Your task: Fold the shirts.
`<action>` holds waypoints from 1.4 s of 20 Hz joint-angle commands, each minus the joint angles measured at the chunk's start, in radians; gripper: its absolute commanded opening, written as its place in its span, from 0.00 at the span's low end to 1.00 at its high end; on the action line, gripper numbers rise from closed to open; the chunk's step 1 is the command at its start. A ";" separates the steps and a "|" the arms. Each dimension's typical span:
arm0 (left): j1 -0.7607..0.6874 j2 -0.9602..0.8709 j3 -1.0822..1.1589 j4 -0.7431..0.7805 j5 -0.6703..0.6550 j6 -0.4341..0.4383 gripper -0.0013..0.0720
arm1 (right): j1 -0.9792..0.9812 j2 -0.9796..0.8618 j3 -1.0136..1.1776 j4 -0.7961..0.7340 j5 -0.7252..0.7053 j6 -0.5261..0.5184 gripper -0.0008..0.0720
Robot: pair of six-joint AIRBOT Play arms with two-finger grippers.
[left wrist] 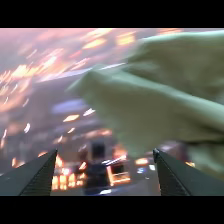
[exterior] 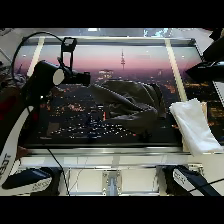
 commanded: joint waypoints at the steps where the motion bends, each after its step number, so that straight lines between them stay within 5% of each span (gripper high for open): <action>1: 0.162 -0.146 -0.012 -0.217 0.018 -0.097 0.97 | 0.000 -0.128 -0.101 -0.069 0.009 0.075 0.58; 4: 0.258 -0.299 -0.012 -0.798 0.180 0.251 0.94 | 0.001 -0.250 -0.180 0.061 0.009 0.075 0.58; 6: 0.264 -0.387 -0.004 -0.967 0.262 0.393 0.89 | 0.009 -0.312 -0.218 0.166 0.017 0.075 0.57; 14: 0.252 -0.690 0.341 -0.886 0.232 0.396 0.87 | 0.354 -0.352 -0.276 0.090 0.010 0.058 0.58; 20: 0.179 -0.744 0.536 -0.449 0.084 0.373 0.82 | 0.726 -0.390 -0.273 -0.143 -0.245 0.015 0.58; 28: 0.106 -0.836 0.619 -0.455 0.066 0.436 0.81 | 0.872 -0.586 -0.248 -0.217 -0.190 -0.050 0.63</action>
